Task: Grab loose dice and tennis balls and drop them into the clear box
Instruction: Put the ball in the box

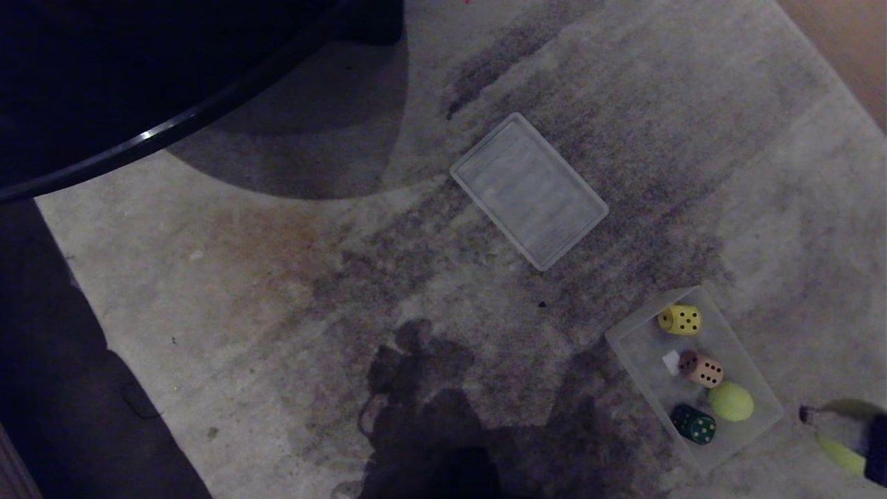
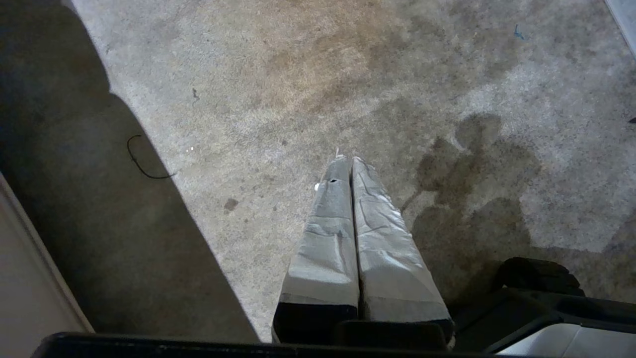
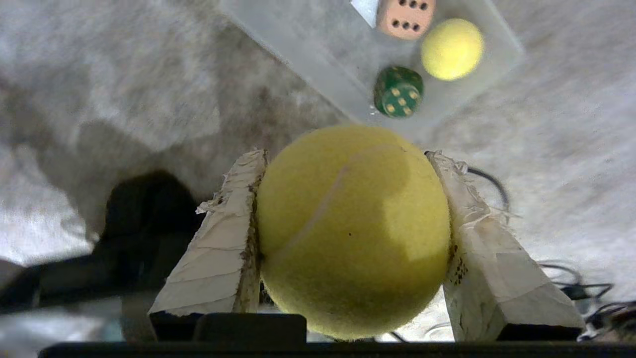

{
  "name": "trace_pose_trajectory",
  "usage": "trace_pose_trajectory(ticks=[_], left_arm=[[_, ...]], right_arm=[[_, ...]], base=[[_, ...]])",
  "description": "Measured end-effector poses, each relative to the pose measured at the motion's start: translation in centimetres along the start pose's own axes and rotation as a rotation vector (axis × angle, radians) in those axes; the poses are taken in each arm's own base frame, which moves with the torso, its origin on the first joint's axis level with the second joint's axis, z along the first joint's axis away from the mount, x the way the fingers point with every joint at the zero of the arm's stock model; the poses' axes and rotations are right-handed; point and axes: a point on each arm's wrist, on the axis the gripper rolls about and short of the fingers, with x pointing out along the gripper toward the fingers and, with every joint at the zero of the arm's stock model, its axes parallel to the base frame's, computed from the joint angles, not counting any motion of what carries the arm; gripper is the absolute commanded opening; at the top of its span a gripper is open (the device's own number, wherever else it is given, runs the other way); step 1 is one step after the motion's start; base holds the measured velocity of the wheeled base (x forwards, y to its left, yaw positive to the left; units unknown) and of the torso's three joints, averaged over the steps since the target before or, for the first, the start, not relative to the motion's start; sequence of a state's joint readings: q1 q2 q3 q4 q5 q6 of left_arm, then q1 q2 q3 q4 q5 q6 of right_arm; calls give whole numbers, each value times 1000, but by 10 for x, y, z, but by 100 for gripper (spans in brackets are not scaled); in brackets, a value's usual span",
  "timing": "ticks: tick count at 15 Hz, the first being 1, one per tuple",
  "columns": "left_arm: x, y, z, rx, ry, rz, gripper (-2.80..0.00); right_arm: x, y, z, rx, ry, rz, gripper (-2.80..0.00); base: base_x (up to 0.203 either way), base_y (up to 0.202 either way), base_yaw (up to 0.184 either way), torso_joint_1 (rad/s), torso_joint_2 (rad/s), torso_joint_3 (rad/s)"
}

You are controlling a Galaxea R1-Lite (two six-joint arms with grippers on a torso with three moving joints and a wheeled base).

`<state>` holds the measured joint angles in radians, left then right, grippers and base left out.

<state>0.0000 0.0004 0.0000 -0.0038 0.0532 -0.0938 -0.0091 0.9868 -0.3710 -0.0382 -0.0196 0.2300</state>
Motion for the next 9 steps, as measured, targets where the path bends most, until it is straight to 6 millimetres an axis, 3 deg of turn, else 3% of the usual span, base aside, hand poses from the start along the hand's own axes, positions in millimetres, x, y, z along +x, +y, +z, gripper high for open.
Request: trace_pose_trajectory(ticks=[4, 9], left_arm=[[0, 0, 0, 0, 0, 0, -280], [0, 0, 0, 0, 0, 0, -280]], right_arm=[[71, 5, 17, 67, 90, -25, -280], [144, 5, 17, 130, 150, -35, -280]], base=[[0, 0, 0, 0, 0, 0], [0, 0, 0, 0, 0, 0]])
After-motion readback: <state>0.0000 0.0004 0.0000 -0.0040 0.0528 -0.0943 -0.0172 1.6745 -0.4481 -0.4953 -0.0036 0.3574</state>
